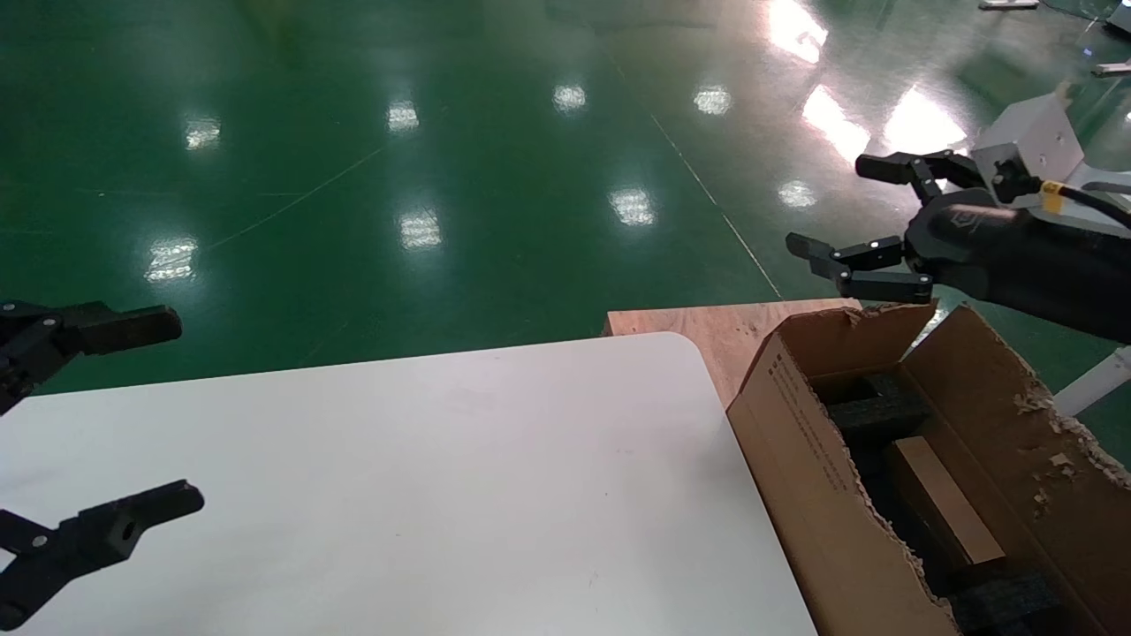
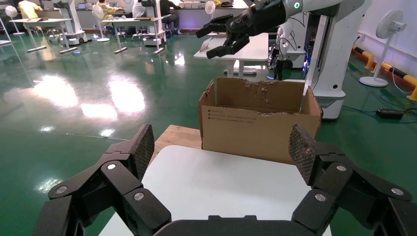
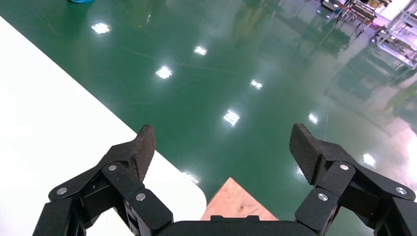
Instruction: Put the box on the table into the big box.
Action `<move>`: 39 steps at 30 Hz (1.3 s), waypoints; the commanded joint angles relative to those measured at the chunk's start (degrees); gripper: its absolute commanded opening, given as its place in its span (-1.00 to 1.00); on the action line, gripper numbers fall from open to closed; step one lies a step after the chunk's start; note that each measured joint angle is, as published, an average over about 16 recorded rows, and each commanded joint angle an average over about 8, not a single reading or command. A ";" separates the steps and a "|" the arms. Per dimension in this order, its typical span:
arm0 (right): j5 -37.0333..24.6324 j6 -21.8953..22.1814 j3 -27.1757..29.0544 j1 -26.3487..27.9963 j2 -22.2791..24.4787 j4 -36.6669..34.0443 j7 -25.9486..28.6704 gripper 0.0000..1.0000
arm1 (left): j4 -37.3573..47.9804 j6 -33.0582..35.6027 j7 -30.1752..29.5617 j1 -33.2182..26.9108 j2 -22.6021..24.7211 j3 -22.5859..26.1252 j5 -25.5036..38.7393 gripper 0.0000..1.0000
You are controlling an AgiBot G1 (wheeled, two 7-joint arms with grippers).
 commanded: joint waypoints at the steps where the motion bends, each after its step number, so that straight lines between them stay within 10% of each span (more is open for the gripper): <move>1: -0.13 -0.33 -0.04 0.12 0.54 -0.31 0.09 1.00 | 0.00 0.00 0.00 0.00 0.00 0.00 0.00 1.00; 39: -13.92 -30.41 79.84 -61.09 -21.65 -3.26 13.58 1.00 | 0.00 0.00 0.00 0.00 0.00 0.00 0.00 1.00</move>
